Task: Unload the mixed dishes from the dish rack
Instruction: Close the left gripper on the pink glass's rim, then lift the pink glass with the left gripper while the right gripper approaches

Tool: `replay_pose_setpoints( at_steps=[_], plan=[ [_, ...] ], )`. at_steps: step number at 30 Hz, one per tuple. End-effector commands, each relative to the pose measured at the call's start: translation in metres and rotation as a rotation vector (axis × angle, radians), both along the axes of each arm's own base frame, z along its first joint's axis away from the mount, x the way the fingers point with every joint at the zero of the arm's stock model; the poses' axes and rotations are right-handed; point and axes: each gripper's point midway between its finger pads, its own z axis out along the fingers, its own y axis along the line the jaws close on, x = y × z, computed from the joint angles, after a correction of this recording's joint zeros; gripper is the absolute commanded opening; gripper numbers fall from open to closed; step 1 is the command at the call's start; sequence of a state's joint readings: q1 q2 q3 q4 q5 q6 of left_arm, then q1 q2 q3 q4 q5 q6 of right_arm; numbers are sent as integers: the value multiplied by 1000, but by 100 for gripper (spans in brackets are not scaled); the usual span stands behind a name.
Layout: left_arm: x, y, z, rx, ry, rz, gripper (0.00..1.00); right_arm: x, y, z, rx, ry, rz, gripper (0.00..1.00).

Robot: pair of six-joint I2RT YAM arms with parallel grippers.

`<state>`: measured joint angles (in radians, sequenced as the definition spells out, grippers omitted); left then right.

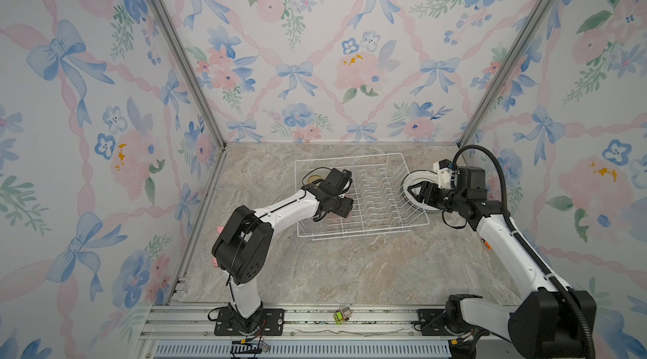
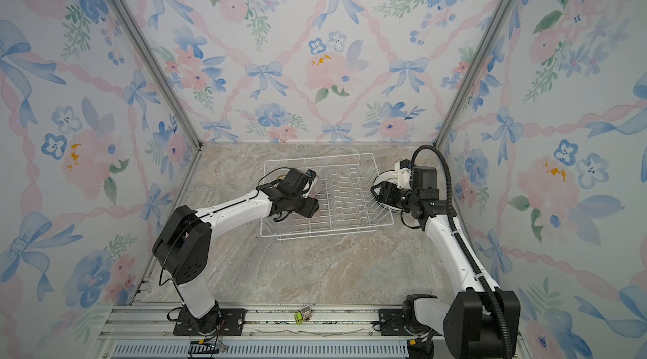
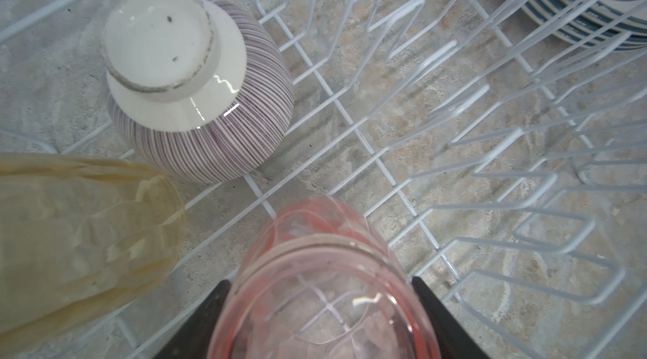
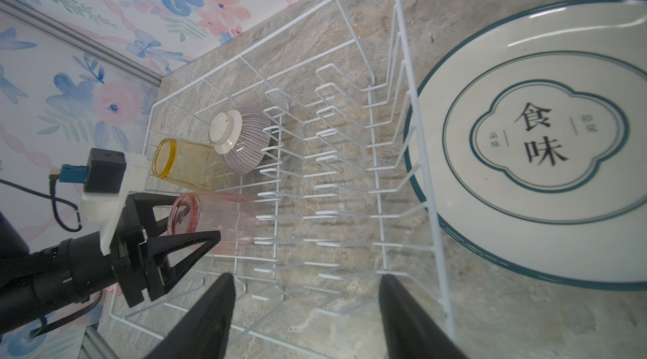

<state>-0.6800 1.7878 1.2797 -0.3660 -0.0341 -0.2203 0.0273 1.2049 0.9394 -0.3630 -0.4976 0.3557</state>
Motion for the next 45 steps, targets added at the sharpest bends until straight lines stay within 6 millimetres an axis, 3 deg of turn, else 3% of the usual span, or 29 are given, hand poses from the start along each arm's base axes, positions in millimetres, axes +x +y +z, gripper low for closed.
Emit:
replay_pose_setpoints(
  at_steps=[1,12,25,30,36,45],
  plan=[
    [-2,-2,27,-55,-19,-13,46,-6,15,6,85,-17,69,66],
    [-6,-1,81,-204,-59,-67,44,-22,56,18,309,-34,249,43],
    [-15,-13,163,-617,-143,-202,44,-52,112,26,511,-25,455,40],
    [-20,-15,187,-788,-180,-247,44,-53,126,44,644,-89,482,38],
    [-21,-18,187,-848,-161,-258,42,-55,136,74,777,-168,534,41],
    [-23,-21,189,-888,-159,-271,42,-47,146,77,883,-163,560,41]
  ],
)
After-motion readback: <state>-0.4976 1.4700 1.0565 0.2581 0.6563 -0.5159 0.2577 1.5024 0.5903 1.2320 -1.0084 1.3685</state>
